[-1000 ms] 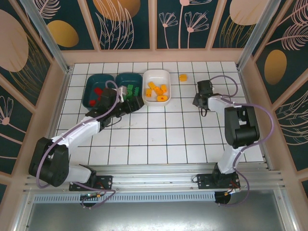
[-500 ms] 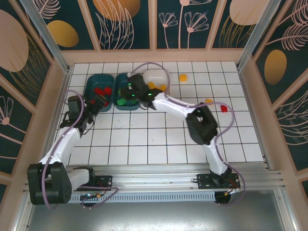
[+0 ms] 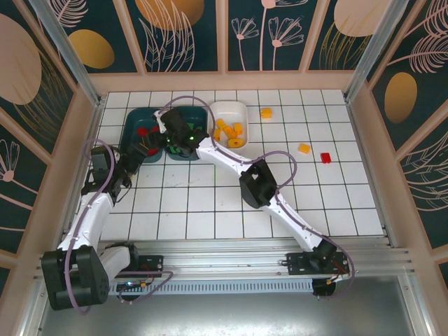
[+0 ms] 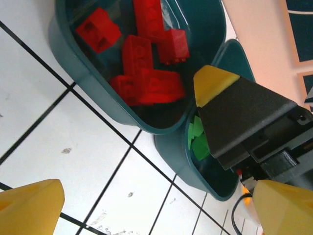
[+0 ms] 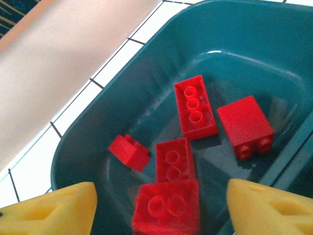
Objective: Sort the legos into containers by color
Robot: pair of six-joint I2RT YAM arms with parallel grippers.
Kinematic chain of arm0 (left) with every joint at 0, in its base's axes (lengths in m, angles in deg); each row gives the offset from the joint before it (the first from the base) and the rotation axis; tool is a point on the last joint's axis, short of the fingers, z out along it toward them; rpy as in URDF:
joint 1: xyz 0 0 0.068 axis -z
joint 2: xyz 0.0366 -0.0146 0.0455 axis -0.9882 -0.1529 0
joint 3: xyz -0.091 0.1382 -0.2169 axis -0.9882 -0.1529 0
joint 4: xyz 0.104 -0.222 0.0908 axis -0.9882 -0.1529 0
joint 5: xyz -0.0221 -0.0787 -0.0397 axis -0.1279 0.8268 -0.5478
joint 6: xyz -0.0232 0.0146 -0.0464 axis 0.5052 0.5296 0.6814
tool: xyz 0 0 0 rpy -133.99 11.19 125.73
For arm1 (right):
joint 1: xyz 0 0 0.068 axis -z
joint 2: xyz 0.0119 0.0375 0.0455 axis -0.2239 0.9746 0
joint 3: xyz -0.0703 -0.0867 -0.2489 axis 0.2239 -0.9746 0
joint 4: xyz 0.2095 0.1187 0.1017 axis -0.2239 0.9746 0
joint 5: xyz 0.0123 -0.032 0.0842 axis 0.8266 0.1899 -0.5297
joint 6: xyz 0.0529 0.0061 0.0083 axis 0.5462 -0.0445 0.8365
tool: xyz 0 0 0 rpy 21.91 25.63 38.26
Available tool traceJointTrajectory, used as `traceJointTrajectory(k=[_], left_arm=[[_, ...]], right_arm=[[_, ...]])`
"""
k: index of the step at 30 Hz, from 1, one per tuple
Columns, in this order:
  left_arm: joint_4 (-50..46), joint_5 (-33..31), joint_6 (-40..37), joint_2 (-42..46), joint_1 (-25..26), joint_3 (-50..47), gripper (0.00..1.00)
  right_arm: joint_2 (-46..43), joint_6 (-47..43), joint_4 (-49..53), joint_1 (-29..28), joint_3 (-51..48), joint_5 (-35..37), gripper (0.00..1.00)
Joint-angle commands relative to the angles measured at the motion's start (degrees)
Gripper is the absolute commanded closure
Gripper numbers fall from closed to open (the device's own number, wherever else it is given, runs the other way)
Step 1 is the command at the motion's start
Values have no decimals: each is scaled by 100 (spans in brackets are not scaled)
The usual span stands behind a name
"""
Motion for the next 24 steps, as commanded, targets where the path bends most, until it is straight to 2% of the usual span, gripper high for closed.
traceJointTrajectory(k=[1,5,7,11,13,16,20,24], left_arm=[[188,409,-58,96,-42,95,1],[467,674,-63,127,-38,52,2],[643,878,-102,135,-37,22,2],[1304,1557,21,26,-9,-190,1],[1580,1728,36,-51,175,-265,1],[1736,1450,-75,-243,916,-239,2],[2522,1300,124,-907,2126,-186,1],[2921,1262,88,-1591,2947,233,2]], right_arm=[[-453,-328,-28,33,-50,-62,26],[-1053,-560,67,91,-437,439,26],[-1592,-652,-50,163,-1062,745,27],[-3039,-582,-483,661,-3167,1228,28],[-3667,-575,-454,1021,-4183,1613,28],[-4487,-530,-333,1683,-5691,2050,28],[-5421,-392,-191,2729,-7386,2392,28],[-5957,23,-273,3847,-8467,2058,26]])
